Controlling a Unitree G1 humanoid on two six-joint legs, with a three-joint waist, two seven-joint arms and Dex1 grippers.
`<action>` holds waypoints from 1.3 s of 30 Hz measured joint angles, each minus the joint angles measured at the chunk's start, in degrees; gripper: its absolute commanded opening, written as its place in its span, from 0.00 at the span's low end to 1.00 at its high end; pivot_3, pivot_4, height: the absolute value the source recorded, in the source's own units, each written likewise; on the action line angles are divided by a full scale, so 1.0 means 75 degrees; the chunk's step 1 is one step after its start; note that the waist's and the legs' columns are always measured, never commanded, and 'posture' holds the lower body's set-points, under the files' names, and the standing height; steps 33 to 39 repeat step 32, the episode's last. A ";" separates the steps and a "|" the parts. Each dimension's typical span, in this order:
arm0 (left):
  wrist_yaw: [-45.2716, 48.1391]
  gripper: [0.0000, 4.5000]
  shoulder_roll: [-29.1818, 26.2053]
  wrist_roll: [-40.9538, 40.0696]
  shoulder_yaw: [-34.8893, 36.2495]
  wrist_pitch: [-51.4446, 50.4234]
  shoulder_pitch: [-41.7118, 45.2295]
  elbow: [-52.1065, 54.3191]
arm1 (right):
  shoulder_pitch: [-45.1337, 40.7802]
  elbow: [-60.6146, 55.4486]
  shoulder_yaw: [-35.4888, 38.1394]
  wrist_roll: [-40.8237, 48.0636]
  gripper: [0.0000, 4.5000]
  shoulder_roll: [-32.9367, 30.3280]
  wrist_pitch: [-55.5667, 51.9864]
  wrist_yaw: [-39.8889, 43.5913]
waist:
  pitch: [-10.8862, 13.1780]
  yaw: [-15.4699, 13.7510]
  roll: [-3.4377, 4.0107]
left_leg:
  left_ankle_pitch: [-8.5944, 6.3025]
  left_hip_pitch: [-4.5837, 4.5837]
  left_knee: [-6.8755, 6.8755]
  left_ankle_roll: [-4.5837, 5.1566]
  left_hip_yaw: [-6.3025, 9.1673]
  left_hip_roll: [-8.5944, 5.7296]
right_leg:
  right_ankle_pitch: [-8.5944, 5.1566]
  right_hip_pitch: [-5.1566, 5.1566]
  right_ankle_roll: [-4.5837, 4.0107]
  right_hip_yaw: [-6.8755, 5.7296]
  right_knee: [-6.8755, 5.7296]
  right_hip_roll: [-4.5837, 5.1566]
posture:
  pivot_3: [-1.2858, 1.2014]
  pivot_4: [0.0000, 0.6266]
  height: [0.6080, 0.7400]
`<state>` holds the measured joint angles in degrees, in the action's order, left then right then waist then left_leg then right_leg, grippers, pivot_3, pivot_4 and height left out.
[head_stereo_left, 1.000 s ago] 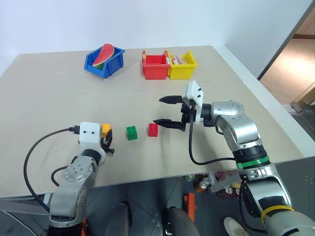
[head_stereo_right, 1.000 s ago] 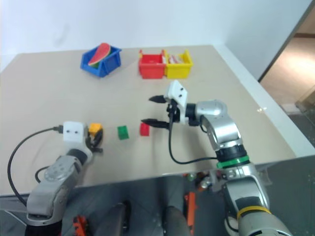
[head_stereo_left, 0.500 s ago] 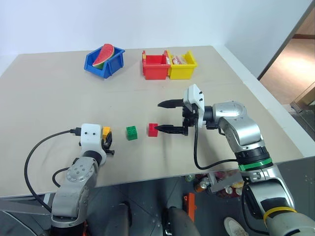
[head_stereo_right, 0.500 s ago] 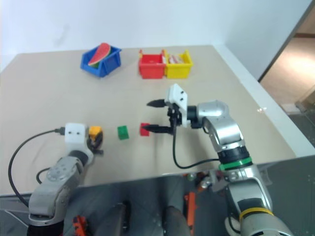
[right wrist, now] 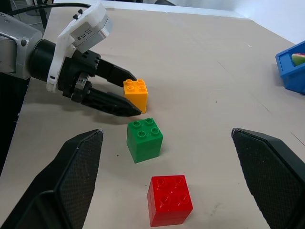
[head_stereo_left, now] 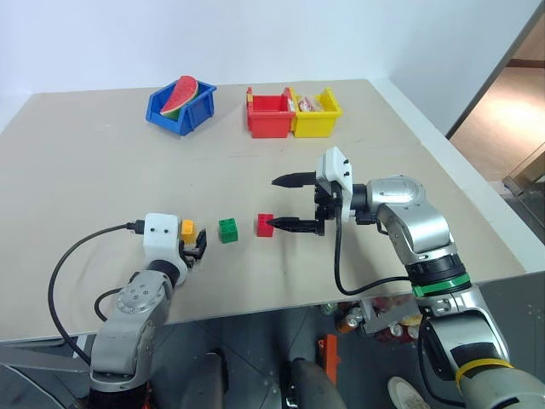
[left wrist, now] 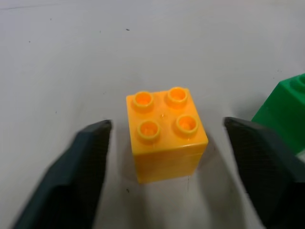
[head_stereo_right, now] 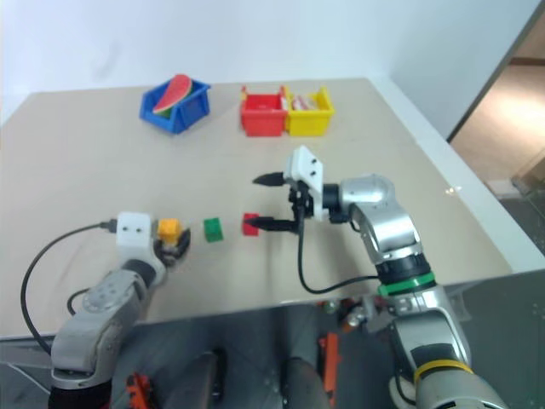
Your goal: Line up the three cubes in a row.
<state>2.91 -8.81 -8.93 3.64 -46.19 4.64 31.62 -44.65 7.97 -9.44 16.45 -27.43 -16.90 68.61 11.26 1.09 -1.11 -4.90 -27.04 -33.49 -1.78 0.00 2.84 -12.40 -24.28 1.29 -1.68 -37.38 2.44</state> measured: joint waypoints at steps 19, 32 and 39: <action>0.2716 0.99 -0.2339 -0.1659 0.1239 0.0515 0.1500 0.0246 | -0.0053 0.0385 0.0002 -0.0143 1.00 0.0093 0.0164 -0.0170 | 0.0000 0.0002 0.0001 | 0.0000 0.0000 -0.0001 0.0000 0.0002 0.0002 | 0.0008 -0.0001 -0.0002 -0.0002 0.0004 -0.0009 | 0.52 0.24 1.00; 0.6502 0.99 -0.4844 -0.1492 0.1103 0.3083 0.3141 -0.5463 | -0.0478 0.1501 0.0339 -0.0637 1.00 0.0193 0.0661 -0.1674 | 0.0001 0.0006 0.0001 | -0.0001 -0.0022 0.0016 -0.0002 -0.0016 0.0017 | 0.0009 -0.0020 -0.0008 -0.0002 0.0029 -0.0007 | 0.52 0.24 1.00; 0.6502 0.99 -0.4844 -0.1492 0.1103 0.3083 0.3141 -0.5463 | -0.0478 0.1501 0.0339 -0.0637 1.00 0.0193 0.0661 -0.1674 | 0.0001 0.0006 0.0001 | -0.0001 -0.0022 0.0016 -0.0002 -0.0016 0.0017 | 0.0009 -0.0020 -0.0008 -0.0002 0.0029 -0.0007 | 0.52 0.24 1.00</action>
